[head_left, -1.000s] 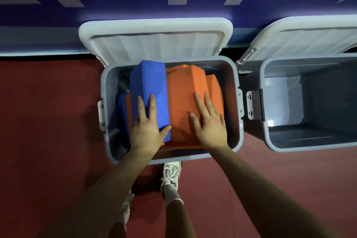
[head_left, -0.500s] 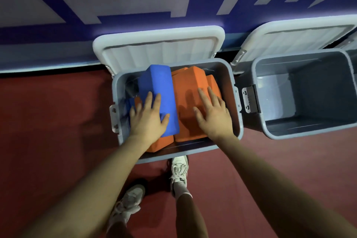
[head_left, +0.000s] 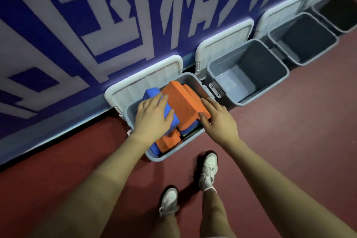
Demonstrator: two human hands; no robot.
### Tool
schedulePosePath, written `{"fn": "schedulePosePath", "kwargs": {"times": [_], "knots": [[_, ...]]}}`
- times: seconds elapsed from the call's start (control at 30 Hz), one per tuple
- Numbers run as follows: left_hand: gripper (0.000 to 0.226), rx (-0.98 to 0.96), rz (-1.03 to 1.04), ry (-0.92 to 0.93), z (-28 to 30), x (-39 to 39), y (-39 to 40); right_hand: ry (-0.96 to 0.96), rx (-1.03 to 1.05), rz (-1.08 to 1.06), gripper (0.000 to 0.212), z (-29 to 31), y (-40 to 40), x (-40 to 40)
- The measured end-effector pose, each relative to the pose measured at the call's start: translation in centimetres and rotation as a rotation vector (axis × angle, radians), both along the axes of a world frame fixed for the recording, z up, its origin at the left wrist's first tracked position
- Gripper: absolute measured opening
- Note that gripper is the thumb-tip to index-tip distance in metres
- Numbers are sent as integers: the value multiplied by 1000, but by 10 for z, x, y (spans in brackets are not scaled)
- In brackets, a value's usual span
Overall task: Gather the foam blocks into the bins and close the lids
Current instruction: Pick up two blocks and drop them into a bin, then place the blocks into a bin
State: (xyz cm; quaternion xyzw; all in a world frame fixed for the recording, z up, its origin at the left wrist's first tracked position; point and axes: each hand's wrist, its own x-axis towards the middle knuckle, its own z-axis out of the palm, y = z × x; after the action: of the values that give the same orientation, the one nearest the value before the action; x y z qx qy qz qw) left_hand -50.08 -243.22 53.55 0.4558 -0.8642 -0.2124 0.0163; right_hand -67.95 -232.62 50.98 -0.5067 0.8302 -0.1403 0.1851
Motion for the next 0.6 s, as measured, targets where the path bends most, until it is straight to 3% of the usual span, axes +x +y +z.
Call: {"fn": "schedulePosePath", "kwargs": {"times": [0.13,0.3,0.43,0.6], "knots": [[74,-15,-211,36,51,-27,43,25,-52,-171,48,50,81,4],[66,-25,-530,19,91,-87,128,85,4,-428,48,84,201,-5],[67,-4,-792,14,107,-133,227,103,7,-667,48,102,314,-5],[51,-24,-1143,13,118,-175,390,135,21,-976,49,117,476,17]]}}
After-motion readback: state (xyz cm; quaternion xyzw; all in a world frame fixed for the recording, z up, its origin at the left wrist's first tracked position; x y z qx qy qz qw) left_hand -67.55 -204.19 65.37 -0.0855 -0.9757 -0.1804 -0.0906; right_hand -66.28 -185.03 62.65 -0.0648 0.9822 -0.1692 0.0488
